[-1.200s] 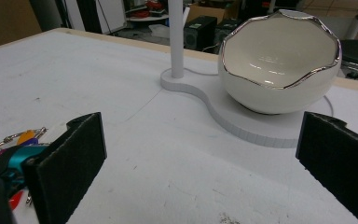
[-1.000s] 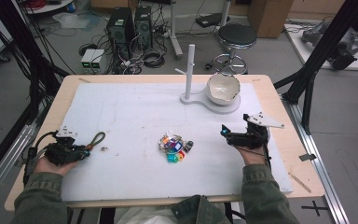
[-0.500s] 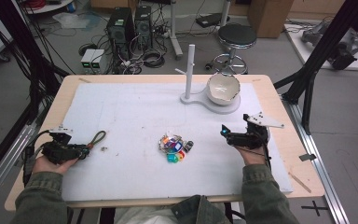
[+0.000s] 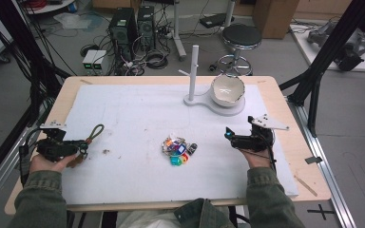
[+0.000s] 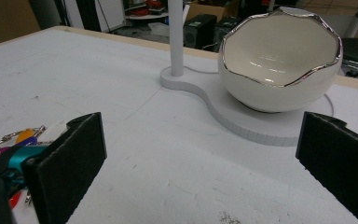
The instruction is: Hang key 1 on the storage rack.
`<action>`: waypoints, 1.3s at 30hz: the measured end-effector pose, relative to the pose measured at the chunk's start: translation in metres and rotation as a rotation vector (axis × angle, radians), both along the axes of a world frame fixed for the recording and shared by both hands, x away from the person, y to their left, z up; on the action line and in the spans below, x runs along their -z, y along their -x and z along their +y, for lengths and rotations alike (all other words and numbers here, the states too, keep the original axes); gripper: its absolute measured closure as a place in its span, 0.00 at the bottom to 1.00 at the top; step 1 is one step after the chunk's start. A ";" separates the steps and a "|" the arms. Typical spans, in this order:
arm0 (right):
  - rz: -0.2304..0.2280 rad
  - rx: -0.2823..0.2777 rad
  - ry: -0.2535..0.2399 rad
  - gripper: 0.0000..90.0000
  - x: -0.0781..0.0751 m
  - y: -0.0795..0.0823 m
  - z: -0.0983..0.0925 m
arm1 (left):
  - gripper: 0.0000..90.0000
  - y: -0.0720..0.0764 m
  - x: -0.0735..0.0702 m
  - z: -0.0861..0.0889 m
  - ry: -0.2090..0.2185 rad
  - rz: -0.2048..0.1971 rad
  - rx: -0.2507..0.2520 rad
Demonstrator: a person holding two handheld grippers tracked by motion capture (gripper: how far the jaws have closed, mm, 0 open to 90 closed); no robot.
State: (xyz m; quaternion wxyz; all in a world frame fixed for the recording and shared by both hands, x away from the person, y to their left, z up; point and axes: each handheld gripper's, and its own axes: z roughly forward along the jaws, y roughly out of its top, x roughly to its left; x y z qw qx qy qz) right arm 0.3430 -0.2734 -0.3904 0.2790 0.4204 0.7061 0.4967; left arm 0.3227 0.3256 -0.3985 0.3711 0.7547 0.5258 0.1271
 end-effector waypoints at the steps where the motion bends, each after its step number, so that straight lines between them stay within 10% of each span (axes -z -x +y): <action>1: 0.000 0.001 0.002 0.01 0.000 0.000 0.000 | 0.81 -0.002 -0.002 -0.002 -0.001 -0.004 0.002; 22: 0.001 -0.001 0.003 0.01 0.000 0.000 0.000 | 0.81 -0.029 -0.028 -0.030 -0.018 -0.060 -0.075; 32: -0.004 0.007 0.002 0.01 0.000 0.001 -0.001 | 0.81 -0.041 -0.042 -0.042 0.132 -0.106 -0.107; 39: -0.001 0.007 0.001 0.01 -0.001 0.001 0.000 | 0.81 -0.054 -0.049 -0.055 0.115 -0.110 -0.118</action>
